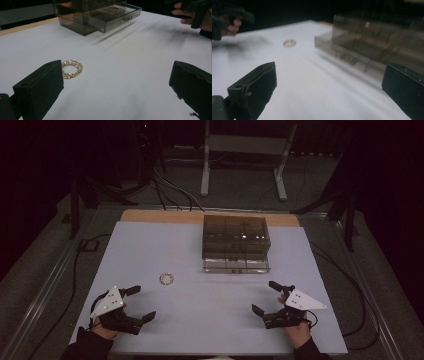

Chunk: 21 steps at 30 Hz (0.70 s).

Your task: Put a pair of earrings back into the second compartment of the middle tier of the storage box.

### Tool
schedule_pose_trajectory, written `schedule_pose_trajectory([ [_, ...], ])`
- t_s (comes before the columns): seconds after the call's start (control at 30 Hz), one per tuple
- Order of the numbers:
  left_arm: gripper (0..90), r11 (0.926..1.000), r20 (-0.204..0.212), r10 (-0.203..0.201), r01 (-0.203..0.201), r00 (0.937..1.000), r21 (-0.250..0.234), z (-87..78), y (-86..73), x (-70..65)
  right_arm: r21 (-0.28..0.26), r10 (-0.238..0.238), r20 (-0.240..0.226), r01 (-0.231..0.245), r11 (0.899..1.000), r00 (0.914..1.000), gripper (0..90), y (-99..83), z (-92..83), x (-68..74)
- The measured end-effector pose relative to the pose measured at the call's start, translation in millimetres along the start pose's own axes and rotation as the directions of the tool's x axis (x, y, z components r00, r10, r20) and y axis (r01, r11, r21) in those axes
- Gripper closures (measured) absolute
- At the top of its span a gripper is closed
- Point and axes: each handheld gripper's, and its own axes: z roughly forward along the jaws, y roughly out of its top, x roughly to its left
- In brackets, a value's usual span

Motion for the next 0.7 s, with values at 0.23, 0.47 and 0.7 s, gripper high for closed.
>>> schedule_pose_trajectory([
  [0.23, 0.3, 0.9999, 0.004, 0.005, -0.005, 1.0000, 0.016, 1.7, 0.4, -1.0, 0.088, 0.059, -0.057, -0.054, 0.995, 0.9966, 0.0, 0.1, 6.3, -2.2],
  [0.47, 0.3, 0.9984, -0.006, 0.010, -0.010, 0.9999, 0.056, 4.7, 0.7, -1.7, 0.078, 0.038, -0.034, -0.036, 0.996, 0.9987, 0.0, 0.8, 7.7, -0.9],
  [0.7, 0.3, 0.9976, 0.024, -0.002, 0.000, 0.9997, 0.069, 4.5, 9.6, -2.8, 0.050, 0.034, -0.044, -0.032, 0.998, 0.9984, 0.0, 4.7, 8.5, 1.0],
])
